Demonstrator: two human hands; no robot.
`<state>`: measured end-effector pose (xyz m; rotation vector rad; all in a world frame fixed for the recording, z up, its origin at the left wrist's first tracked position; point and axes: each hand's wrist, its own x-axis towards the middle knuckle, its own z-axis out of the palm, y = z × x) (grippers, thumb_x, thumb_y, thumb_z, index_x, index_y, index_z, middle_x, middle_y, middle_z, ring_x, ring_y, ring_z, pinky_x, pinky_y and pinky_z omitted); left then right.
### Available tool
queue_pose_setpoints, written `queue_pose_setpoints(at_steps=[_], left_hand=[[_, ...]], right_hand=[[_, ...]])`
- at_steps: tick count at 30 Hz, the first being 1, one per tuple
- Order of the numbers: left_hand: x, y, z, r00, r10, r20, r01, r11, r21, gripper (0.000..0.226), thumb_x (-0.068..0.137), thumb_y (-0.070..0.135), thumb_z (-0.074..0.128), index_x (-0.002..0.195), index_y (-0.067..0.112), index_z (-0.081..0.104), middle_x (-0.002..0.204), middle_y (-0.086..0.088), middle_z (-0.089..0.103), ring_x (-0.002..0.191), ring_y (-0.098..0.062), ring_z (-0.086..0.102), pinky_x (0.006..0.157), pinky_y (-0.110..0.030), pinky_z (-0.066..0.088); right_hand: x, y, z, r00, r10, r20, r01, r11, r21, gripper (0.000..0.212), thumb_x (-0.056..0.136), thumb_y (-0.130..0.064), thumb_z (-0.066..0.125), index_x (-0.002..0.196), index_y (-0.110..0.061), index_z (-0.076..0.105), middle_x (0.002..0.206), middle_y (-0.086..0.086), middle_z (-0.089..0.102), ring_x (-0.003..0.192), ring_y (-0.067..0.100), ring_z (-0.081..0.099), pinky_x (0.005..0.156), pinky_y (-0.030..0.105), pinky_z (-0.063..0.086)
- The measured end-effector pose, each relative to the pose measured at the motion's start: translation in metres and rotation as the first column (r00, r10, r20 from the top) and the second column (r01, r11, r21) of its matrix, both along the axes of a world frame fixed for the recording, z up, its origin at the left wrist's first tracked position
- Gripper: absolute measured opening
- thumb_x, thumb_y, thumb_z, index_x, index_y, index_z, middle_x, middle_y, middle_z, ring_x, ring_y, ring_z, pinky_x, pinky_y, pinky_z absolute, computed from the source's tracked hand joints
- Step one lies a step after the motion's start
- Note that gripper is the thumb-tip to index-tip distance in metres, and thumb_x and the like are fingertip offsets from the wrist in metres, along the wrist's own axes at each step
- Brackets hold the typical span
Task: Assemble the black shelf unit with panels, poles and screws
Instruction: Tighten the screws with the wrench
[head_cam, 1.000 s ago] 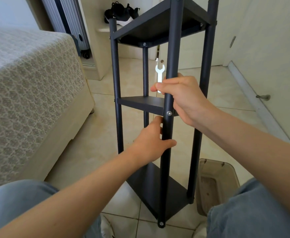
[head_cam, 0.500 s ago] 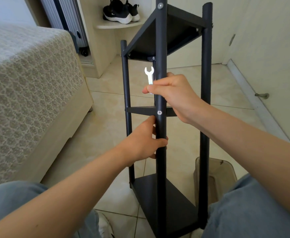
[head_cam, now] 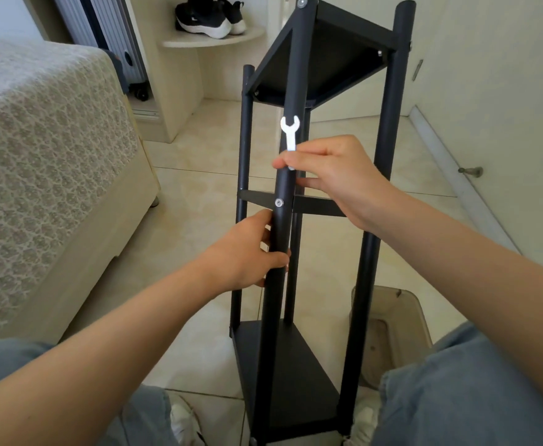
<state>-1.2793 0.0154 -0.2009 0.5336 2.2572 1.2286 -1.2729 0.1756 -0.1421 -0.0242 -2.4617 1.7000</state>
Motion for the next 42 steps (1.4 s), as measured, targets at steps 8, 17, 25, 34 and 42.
queue_pose_setpoints(at_steps=[8,17,25,34,42], left_hand=[[0.000,-0.004,0.001,1.000,-0.002,0.014,0.002,1.000,0.000,0.045,0.091,0.008,0.069,0.120,0.031,0.043,0.116,-0.002,0.064,0.097,-0.023,0.071,0.074,-0.038,0.064],[-0.003,-0.011,0.002,1.000,0.030,0.010,-0.029,0.998,-0.053,0.059,0.090,0.008,0.070,0.140,0.024,0.042,0.130,-0.007,0.061,0.109,-0.030,0.067,0.080,-0.047,0.062],[-0.003,-0.011,0.004,0.998,0.034,-0.052,-0.041,0.990,-0.138,0.064,0.089,0.008,0.071,0.143,0.021,0.040,0.132,-0.009,0.059,0.108,-0.032,0.067,0.079,-0.045,0.063],[-0.005,-0.009,0.002,0.998,0.028,-0.063,-0.036,0.991,-0.127,0.056,0.088,0.009,0.073,0.134,0.022,0.045,0.124,-0.005,0.062,0.100,-0.029,0.070,0.072,-0.040,0.064],[-0.006,-0.010,0.007,0.997,0.035,-0.071,-0.045,0.989,-0.144,0.053,0.089,0.008,0.072,0.135,0.016,0.046,0.125,-0.008,0.062,0.101,-0.032,0.069,0.077,-0.049,0.062]], right_hand=[[0.047,0.021,-0.022,0.980,-0.170,-0.107,0.189,0.962,0.200,0.012,0.088,-0.021,0.069,0.079,-0.019,0.077,0.082,0.000,0.064,0.089,0.004,0.053,0.078,0.018,0.044],[0.070,0.003,-0.075,0.977,-0.139,0.161,0.094,0.961,0.262,0.022,0.091,-0.018,0.066,0.072,-0.012,0.076,0.047,-0.004,0.050,0.047,0.003,0.047,0.050,0.007,0.038],[0.052,-0.013,-0.078,0.959,-0.183,0.217,0.136,0.967,0.214,0.019,0.093,-0.021,0.063,0.083,-0.015,0.078,0.064,-0.007,0.059,0.062,0.006,0.056,0.053,0.010,0.037],[0.039,-0.023,-0.078,0.963,-0.196,0.185,0.165,0.971,0.171,0.021,0.092,-0.014,0.062,0.075,-0.013,0.074,0.060,-0.008,0.056,0.067,0.008,0.056,0.065,0.015,0.043],[0.036,-0.019,-0.080,0.969,-0.219,0.111,0.192,0.958,0.214,0.022,0.094,-0.016,0.060,0.084,-0.012,0.078,0.060,-0.009,0.058,0.064,0.007,0.057,0.063,0.013,0.039]])
